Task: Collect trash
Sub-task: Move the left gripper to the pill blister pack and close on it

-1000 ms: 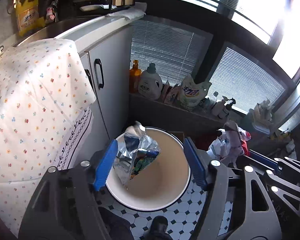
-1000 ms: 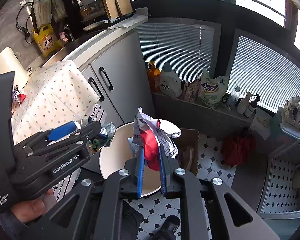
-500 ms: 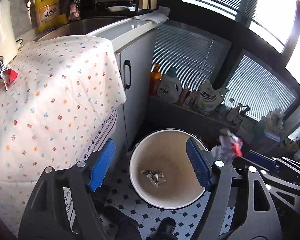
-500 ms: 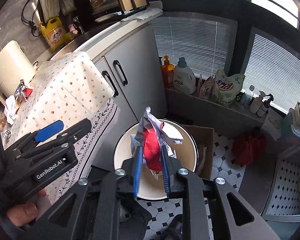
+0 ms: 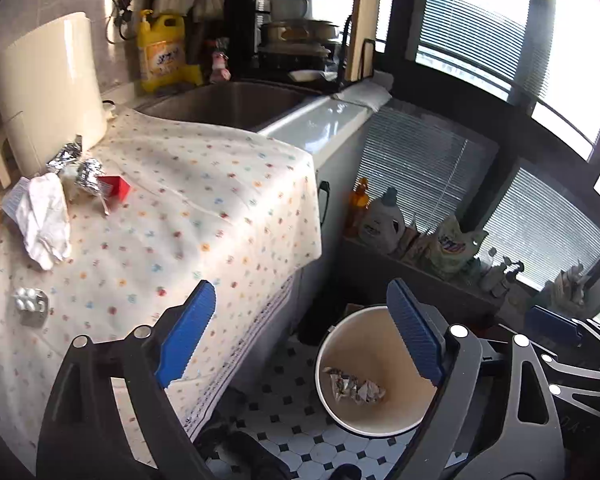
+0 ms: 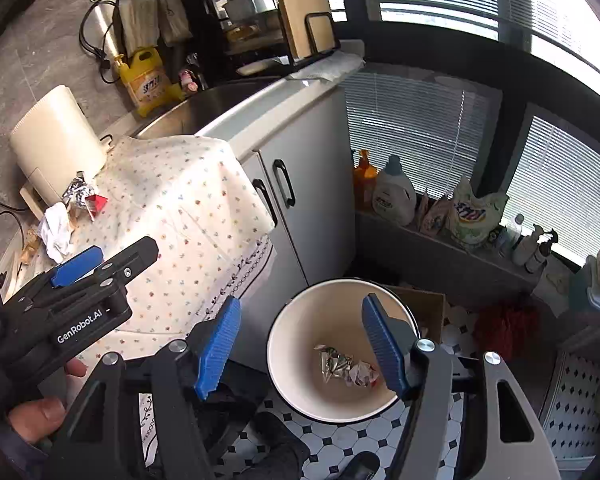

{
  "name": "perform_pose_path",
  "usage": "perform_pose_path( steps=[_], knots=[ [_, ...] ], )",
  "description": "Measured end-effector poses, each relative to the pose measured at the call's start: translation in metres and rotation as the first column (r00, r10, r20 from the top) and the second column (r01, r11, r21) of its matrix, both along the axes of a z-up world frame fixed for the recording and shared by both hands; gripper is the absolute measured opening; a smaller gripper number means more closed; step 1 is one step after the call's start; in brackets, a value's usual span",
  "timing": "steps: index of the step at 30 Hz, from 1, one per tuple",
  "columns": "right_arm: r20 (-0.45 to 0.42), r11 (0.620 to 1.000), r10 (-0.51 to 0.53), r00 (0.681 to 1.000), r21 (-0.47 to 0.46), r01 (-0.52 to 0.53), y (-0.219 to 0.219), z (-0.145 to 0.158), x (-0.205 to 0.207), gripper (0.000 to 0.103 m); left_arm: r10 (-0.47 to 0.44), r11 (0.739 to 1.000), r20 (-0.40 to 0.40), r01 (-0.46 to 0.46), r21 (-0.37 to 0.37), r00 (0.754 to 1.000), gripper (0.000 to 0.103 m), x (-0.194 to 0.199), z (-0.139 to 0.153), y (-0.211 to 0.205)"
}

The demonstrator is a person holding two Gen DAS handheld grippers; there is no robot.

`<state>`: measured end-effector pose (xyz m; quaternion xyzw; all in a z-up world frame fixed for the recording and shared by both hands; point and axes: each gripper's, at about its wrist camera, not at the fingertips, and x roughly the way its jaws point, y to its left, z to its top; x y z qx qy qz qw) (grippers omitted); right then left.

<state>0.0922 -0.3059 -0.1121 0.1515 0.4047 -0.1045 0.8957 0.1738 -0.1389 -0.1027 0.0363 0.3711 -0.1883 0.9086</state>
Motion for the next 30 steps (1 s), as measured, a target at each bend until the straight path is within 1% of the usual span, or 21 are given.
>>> perform_pose_path(
  steps=[5, 7, 10, 15, 20, 25, 30],
  knots=[
    [0.050, 0.997, 0.080, 0.996, -0.007, -0.079, 0.025, 0.022, 0.012, 0.076, 0.087, 0.996, 0.049, -0.087, -0.006, 0.995, 0.097, 0.000, 0.027, 0.036],
    [0.069, 0.994, 0.112, 0.991, -0.013, -0.112, 0.035, 0.030, 0.017, 0.083, 0.129, 0.992, 0.064, -0.129, -0.010, 0.990, 0.097, -0.001, 0.036, 0.053],
    [0.094, 0.987, 0.158, 0.983, -0.022, -0.157, 0.052, 0.039, 0.024, 0.087, 0.184, 0.983, 0.083, -0.184, -0.012, 0.979, 0.097, -0.001, 0.047, 0.074],
    [0.130, 0.973, 0.229, 0.965, -0.036, -0.226, 0.082, 0.053, 0.038, 0.090, 0.263, 0.965, 0.118, -0.263, -0.015, 0.957, 0.097, -0.006, 0.062, 0.108],
    [0.156, 0.953, 0.302, 0.940, -0.047, -0.299, 0.112, 0.063, 0.051, 0.093, 0.333, 0.942, 0.135, -0.335, -0.014, 0.933, 0.097, -0.012, 0.069, 0.139],
    [0.162, 0.929, 0.370, 0.915, -0.051, -0.366, 0.141, 0.065, 0.061, 0.095, 0.402, 0.915, 0.140, -0.404, -0.015, 0.905, 0.097, -0.015, 0.072, 0.170],
    [0.154, 0.911, 0.412, 0.898, -0.055, -0.408, 0.165, 0.062, 0.072, 0.095, 0.460, 0.887, 0.140, -0.462, -0.015, 0.877, 0.097, -0.016, 0.070, 0.195]
  ],
)
